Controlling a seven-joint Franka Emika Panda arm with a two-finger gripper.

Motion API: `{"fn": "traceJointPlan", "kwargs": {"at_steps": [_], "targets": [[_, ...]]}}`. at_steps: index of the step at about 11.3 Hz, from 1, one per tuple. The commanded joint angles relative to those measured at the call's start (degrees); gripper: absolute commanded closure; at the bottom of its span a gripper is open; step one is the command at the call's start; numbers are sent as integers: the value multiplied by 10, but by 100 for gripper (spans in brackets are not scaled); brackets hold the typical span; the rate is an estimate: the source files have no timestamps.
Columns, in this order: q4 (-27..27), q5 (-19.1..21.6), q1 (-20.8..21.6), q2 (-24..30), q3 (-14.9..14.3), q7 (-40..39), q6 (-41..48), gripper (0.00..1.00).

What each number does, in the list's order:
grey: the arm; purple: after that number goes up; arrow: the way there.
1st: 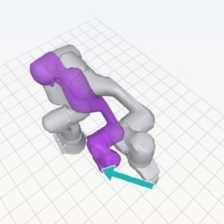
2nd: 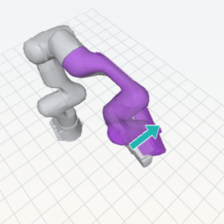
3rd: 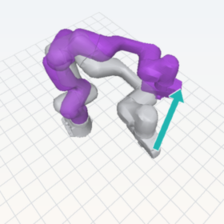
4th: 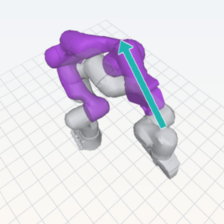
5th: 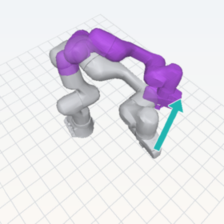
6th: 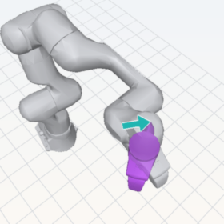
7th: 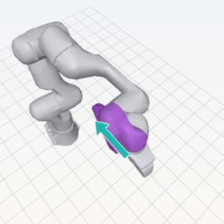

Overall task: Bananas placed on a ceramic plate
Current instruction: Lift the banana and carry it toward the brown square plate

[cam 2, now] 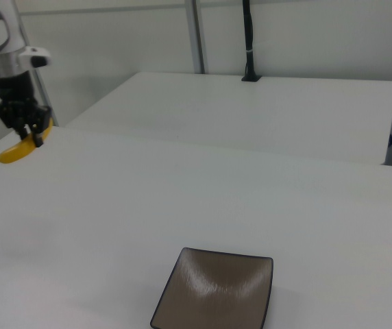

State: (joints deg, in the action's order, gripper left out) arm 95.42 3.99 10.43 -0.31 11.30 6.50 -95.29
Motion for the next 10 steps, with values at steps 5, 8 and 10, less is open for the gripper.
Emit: {"fn": "traceJointPlan", "kwargs": {"at_steps": [5, 8, 10], "targets": [[19, 20, -20, 34, -160, -145, 48, 100], [22, 21, -30, 31, -225, -160, 41, 100], [40, 20, -51, 29, -254, -179, 39, 100]]}}
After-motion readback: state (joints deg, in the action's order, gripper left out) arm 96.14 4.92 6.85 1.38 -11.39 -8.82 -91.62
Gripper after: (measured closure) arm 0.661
